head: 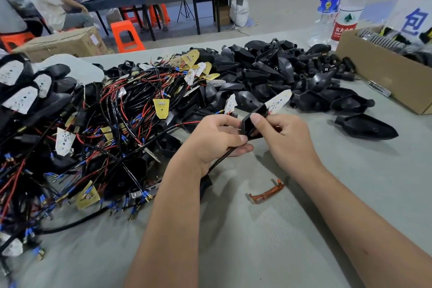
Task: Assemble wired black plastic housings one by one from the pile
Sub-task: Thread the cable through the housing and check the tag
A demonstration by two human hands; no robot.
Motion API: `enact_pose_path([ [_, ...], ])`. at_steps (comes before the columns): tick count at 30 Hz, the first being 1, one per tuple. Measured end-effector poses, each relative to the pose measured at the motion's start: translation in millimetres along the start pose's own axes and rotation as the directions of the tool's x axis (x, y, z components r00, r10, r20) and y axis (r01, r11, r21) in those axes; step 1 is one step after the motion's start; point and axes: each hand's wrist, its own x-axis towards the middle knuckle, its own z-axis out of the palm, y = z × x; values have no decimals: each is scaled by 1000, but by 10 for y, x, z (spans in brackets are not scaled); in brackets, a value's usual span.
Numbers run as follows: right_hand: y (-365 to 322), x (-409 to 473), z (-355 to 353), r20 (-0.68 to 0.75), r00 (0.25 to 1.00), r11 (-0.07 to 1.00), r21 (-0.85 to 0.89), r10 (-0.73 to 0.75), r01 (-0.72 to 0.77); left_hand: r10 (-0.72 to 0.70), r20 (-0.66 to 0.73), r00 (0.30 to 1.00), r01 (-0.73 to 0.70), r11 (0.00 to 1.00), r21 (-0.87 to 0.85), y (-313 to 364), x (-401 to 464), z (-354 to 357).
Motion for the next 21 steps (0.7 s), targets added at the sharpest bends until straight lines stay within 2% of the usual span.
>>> enact_pose_path([
  [2,-10,1,2,14,1000,1000,-20,-15,16,-5,7,1000,5,1000,0,-9,5,-9],
  [5,-24,-12,-19,-37,999,1000,1,16,-16,1,0,1000,-1,1000,-18,-4,20,-33],
  [10,-29,-40,-46,-272,961,992,124,56,-23,-7,-10,1000,7,1000,19,-1,56,16],
  [13,13,11,-92,-380,903,951,296,201,-88,-15,-30,999,16,999,48,-4,54,24],
  [15,42,38,-102,-343,894,902,411,287,-132,-2,-24,1000,3,999,49,-3,48,11],
  [17,58,53,-104,-303,900,859,494,313,-133,9,-20,1000,-8,999,50,-5,40,0],
  [21,75,68,-120,-272,915,842,527,299,-119,17,0,1000,-17,997,80,-36,42,-9],
])
